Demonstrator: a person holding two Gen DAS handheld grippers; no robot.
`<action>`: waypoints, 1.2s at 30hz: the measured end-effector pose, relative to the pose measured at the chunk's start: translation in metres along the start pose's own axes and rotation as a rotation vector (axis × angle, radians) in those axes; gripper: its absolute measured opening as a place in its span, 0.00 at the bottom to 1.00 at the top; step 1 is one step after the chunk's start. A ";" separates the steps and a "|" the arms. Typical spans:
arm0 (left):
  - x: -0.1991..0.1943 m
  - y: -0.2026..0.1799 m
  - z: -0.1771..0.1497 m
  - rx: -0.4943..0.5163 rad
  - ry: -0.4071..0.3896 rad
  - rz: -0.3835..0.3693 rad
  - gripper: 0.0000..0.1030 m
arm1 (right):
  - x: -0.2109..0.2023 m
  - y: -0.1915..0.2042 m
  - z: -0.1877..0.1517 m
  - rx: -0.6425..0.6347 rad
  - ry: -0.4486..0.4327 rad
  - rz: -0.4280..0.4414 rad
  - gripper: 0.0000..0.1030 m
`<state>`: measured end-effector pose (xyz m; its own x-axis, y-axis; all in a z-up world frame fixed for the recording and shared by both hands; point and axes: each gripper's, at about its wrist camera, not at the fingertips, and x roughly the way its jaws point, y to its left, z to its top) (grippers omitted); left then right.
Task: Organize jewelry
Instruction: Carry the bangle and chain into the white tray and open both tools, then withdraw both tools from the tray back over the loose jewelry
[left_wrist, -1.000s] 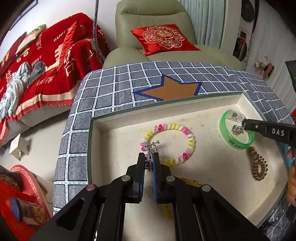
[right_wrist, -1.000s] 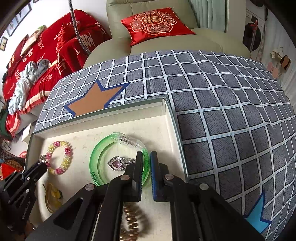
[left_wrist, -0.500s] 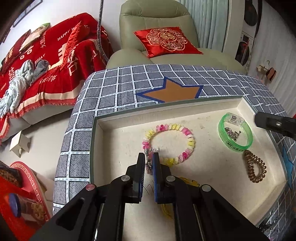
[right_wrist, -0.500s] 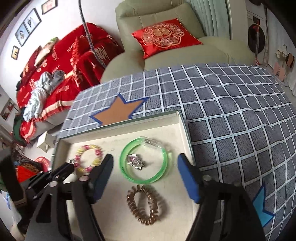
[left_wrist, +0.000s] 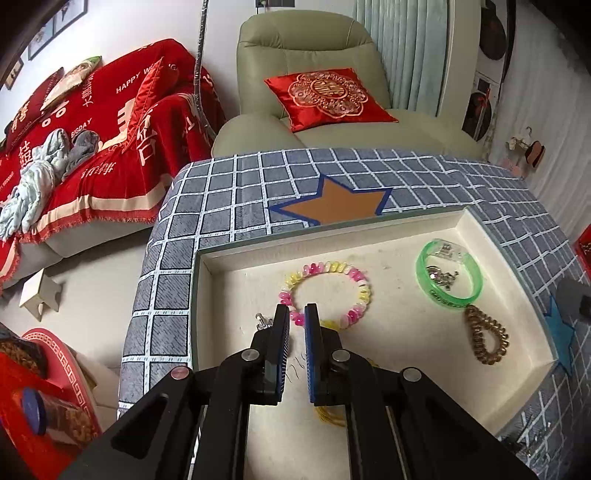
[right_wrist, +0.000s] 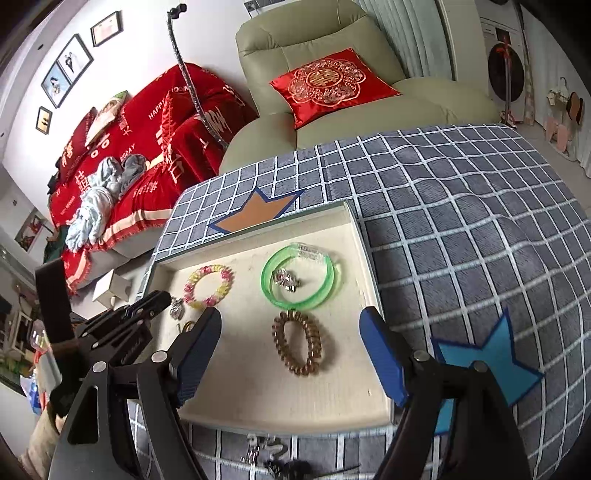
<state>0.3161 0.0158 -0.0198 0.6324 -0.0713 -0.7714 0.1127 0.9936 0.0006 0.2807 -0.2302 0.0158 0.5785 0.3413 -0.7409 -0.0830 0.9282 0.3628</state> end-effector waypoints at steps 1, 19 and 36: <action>-0.002 0.000 -0.001 0.000 -0.004 -0.003 0.23 | -0.004 -0.001 -0.003 0.005 -0.002 0.005 0.79; -0.068 -0.013 -0.033 -0.006 -0.106 -0.047 1.00 | -0.072 -0.035 -0.055 0.124 -0.122 0.011 1.00; -0.084 -0.057 -0.117 0.064 0.048 -0.169 1.00 | -0.063 -0.061 -0.124 0.014 0.086 -0.106 1.00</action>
<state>0.1672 -0.0251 -0.0297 0.5630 -0.2307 -0.7936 0.2634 0.9603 -0.0923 0.1484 -0.2898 -0.0293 0.5113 0.2536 -0.8211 -0.0133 0.9577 0.2875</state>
